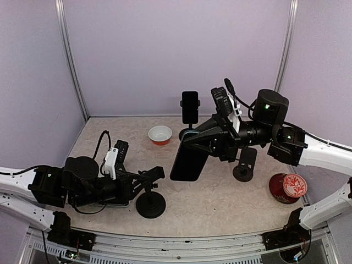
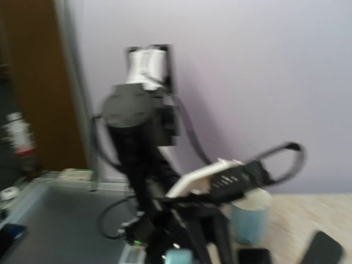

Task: Place the phone on the phone stand
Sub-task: Move the phone stand to the center of the board, then install the phone onto the phone stand.

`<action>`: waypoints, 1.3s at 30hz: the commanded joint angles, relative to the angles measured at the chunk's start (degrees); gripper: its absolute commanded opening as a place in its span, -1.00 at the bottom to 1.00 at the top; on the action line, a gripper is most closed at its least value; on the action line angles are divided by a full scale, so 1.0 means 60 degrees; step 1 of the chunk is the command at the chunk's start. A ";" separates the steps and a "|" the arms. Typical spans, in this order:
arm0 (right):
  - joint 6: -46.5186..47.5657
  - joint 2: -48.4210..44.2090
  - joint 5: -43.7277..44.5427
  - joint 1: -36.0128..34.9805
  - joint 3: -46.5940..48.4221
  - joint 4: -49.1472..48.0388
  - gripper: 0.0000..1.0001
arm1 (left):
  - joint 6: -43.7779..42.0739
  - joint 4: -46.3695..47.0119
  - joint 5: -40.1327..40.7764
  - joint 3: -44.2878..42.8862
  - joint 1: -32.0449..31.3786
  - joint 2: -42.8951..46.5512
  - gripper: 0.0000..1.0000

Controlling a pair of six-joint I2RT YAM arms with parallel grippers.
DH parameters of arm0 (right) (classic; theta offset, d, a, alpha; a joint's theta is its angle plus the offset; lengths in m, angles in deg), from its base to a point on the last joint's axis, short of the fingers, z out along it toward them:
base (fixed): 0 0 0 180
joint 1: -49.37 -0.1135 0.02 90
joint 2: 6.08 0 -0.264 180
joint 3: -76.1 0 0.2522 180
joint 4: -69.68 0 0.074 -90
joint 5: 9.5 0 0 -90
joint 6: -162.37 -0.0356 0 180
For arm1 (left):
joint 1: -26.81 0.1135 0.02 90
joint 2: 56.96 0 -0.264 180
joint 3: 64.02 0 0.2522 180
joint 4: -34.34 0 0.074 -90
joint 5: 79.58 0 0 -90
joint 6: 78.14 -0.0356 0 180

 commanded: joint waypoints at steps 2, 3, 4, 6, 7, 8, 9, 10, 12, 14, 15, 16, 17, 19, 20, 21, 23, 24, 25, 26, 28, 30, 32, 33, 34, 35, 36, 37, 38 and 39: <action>-0.0482 0.1051 -0.3007 0.0006 0.0528 -0.1749 -1.00 | -0.2423 0.1285 -0.1537 -0.0340 0.0250 0.0219 -1.00; -0.0600 0.1364 -0.3446 -0.0014 0.0725 -0.1777 -1.00 | -0.2674 0.1390 -0.1826 -0.0355 0.0352 0.0195 -1.00; -0.0703 0.1643 -0.3783 -0.0055 0.0934 -0.1755 -1.00 | -0.2920 0.1534 -0.2131 -0.0326 0.0430 0.0163 -1.00; -0.0924 0.2170 -0.4191 -0.0128 0.1271 -0.1779 -1.00 | -0.3216 0.1845 -0.2664 -0.0208 0.0564 0.0115 -1.00; -0.1024 0.2410 -0.4364 -0.0164 0.1411 -0.1781 -1.00 | -0.3489 0.2023 -0.2926 -0.0128 0.0629 0.0085 -1.00; -0.1093 0.2621 -0.4508 -0.0220 0.1558 -0.1781 -1.00 | -0.3650 0.2203 -0.3216 -0.0056 0.0696 0.0052 -1.00; -0.1107 0.2831 -0.4670 -0.0297 0.1670 -0.1781 -1.00 | -0.3792 0.2412 -0.3541 0.0025 0.0737 0.0020 -1.00; -0.1103 0.3004 -0.4804 -0.0383 0.1783 -0.1750 -1.00 | -0.3914 0.2649 -0.3842 0.0099 0.0773 -0.0009 -1.00; -0.1011 0.3313 -0.4963 -0.0526 0.1968 -0.1714 -1.00 | -0.4208 0.3136 -0.4593 0.0213 0.0790 -0.0050 -1.00; -0.1006 0.3603 -0.4990 -0.0601 0.2160 -0.1654 -1.00 | -0.4436 0.3560 -0.5109 0.0284 0.0797 -0.0078 -1.00; -0.1005 0.3743 -0.5026 -0.0604 0.2269 -0.1617 -1.00 | -0.4508 0.3712 -0.5312 0.0287 0.0812 -0.0104 -1.00; -0.0999 0.3870 -0.5063 -0.0605 0.2334 -0.1599 -1.00 | -0.4590 0.3800 -0.5490 0.0256 0.0834 -0.0138 -1.00; -0.0973 0.3950 -0.5043 -0.0610 0.2413 -0.1546 -1.00 | -0.4659 0.3819 -0.5680 0.0186 0.0853 -0.0192 -1.00; -0.0826 0.4116 -0.5071 -0.0616 0.2516 -0.1382 -1.00 | -0.4792 0.3906 -0.6088 0.0131 0.0859 -0.0313 -1.00; -0.0801 0.4228 -0.5144 -0.0608 0.2552 -0.1339 -1.00 | -0.4840 0.3964 -0.6281 0.0127 0.0855 -0.0337 -1.00; -0.0796 0.4317 -0.5268 -0.0605 0.2618 -0.1279 -1.00 | -0.4884 0.3998 -0.6418 0.0126 0.0861 -0.0352 -1.00; -0.0668 0.4414 -0.5439 -0.0613 0.2639 -0.1089 -1.00 | -0.4936 0.4026 -0.6580 0.0148 0.0868 -0.0324 -1.00; -0.0534 0.4417 -0.5441 -0.0595 0.2618 -0.0938 -1.00 | -0.4955 0.4039 -0.6622 0.0173 0.0869 -0.0283 -1.00; -0.0374 0.4398 -0.5428 -0.0580 0.2599 -0.0757 -1.00 | -0.4955 0.4085 -0.6659 0.0227 0.0865 -0.0207 -1.00; -0.0233 0.4359 -0.5410 -0.0558 0.2580 -0.0569 -1.00 | -0.4953 0.4122 -0.6669 0.0283 0.0870 -0.0127 -1.00; -0.0102 0.4252 -0.5384 -0.0475 0.2471 -0.0435 -1.00 | -0.4911 0.4220 -0.6760 0.0409 0.0921 0.0060 -1.00; -0.0097 0.4126 -0.5383 -0.0371 0.2263 -0.0556 -1.00 | -0.4870 0.4396 -0.6988 0.0556 0.0960 0.0272 -1.00; -0.0093 0.4121 -0.5444 -0.0274 0.2149 -0.0596 -1.00 | -0.4836 0.4599 -0.7163 0.0707 0.0998 0.0490 -1.00; -0.0116 0.4168 -0.5480 -0.0237 0.2110 -0.0608 -1.00 | -0.4818 0.4693 -0.7219 0.0768 0.1018 0.0575 -1.00; -0.0157 0.4213 -0.5530 -0.0224 0.2091 -0.0642 -1.00 | -0.4810 0.4754 -0.7240 0.0811 0.1030 0.0624 -1.00; -0.0214 0.4257 -0.5580 -0.0222 0.2044 -0.0753 -1.00 | -0.4787 0.4821 -0.7247 0.0834 0.1044 0.0661 -1.00; -0.0410 0.4293 -0.5599 -0.0233 0.1953 -0.0992 -1.00 | -0.4771 0.4873 -0.7244 0.0835 0.1055 0.0668 -1.00; -0.0586 0.4327 -0.5578 -0.0249 0.1862 -0.1294 -1.00 | -0.4740 0.4953 -0.7258 0.0850 0.1049 0.0645 -1.00; -0.0637 0.4350 -0.5509 -0.0273 0.1825 -0.1491 -1.00 | -0.4718 0.5047 -0.7286 0.0869 0.1053 0.0584 -1.00; -0.0642 0.4376 -0.5431 -0.0305 0.1795 -0.1589 -1.00 | -0.4678 0.5156 -0.7294 0.0872 0.1050 0.0556 -1.00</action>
